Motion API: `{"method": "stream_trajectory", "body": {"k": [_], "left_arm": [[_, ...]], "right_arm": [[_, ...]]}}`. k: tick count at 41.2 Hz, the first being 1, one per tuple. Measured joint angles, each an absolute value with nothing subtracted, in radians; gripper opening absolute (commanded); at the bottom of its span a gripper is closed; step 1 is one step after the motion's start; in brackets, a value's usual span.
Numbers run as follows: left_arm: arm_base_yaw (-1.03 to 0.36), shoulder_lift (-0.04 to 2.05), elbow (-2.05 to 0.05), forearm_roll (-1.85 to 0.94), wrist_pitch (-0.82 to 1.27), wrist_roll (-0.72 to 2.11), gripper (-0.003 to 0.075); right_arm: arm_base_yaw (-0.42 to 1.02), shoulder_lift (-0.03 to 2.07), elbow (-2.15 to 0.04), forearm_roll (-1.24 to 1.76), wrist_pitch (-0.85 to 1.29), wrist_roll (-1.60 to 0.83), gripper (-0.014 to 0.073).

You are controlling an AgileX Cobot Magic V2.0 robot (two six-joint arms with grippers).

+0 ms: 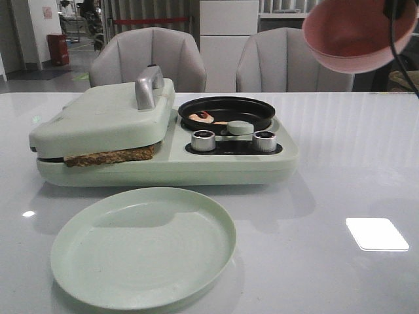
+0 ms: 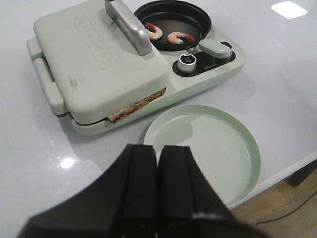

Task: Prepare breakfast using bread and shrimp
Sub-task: 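Carry the empty pink bowl back and lower it onto the table, then open the right gripper and lift it away from the bowl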

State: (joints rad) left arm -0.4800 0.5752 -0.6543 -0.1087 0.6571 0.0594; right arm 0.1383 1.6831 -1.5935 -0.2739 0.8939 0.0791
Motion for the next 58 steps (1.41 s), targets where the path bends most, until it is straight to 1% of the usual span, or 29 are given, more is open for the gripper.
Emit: {"method": "stream_trajectory", "body": {"k": [7, 12, 16, 28, 40, 43, 46, 50, 53, 56, 58], "left_arm": [[-0.480, 0.575, -0.654, -0.109, 0.657, 0.059, 0.0102], [-0.480, 0.575, -0.654, -0.109, 0.657, 0.059, 0.0102], [-0.480, 0.575, -0.654, -0.109, 0.657, 0.059, 0.0102], [-0.480, 0.575, -0.654, -0.109, 0.657, 0.059, 0.0102], [-0.480, 0.575, -0.654, -0.109, 0.657, 0.059, 0.0102], [-0.480, 0.575, -0.654, -0.109, 0.657, 0.059, 0.0102], [-0.480, 0.575, -0.654, -0.109, 0.657, 0.059, 0.0102], [-0.480, 0.575, -0.654, -0.109, 0.657, 0.059, 0.0102], [-0.480, 0.575, -0.654, -0.109, 0.657, 0.059, 0.0102], [-0.480, 0.575, -0.654, -0.109, 0.657, 0.059, 0.0102], [-0.480, 0.575, -0.654, -0.109, 0.657, 0.059, 0.0102]], "right_arm": [[0.004, 1.589, -1.367, -0.071, 0.849, -0.037, -0.0030], [-0.069, 1.585, -1.255, 0.069, 0.805, -0.132, -0.0030], [-0.096, 1.593, -1.181, 0.145, 0.760, -0.188, -0.0030], [-0.101, 1.705, -1.149, 0.243, 0.672, -0.217, -0.0030], [-0.101, 1.799, -1.149, 0.253, 0.660, -0.217, -0.0018], [-0.101, 1.806, -1.149, 0.255, 0.660, -0.217, 0.0043], [-0.101, 1.806, -1.149, 0.259, 0.660, -0.217, 0.0154], [-0.101, 1.810, -1.149, 0.259, 0.660, -0.217, 0.0339], [-0.101, 1.812, -1.149, 0.259, 0.660, -0.217, 0.0445], [-0.101, 1.812, -1.149, 0.259, 0.660, -0.217, 0.0510], [-0.101, 1.810, -1.149, 0.259, 0.656, -0.217, 0.0524]]}}
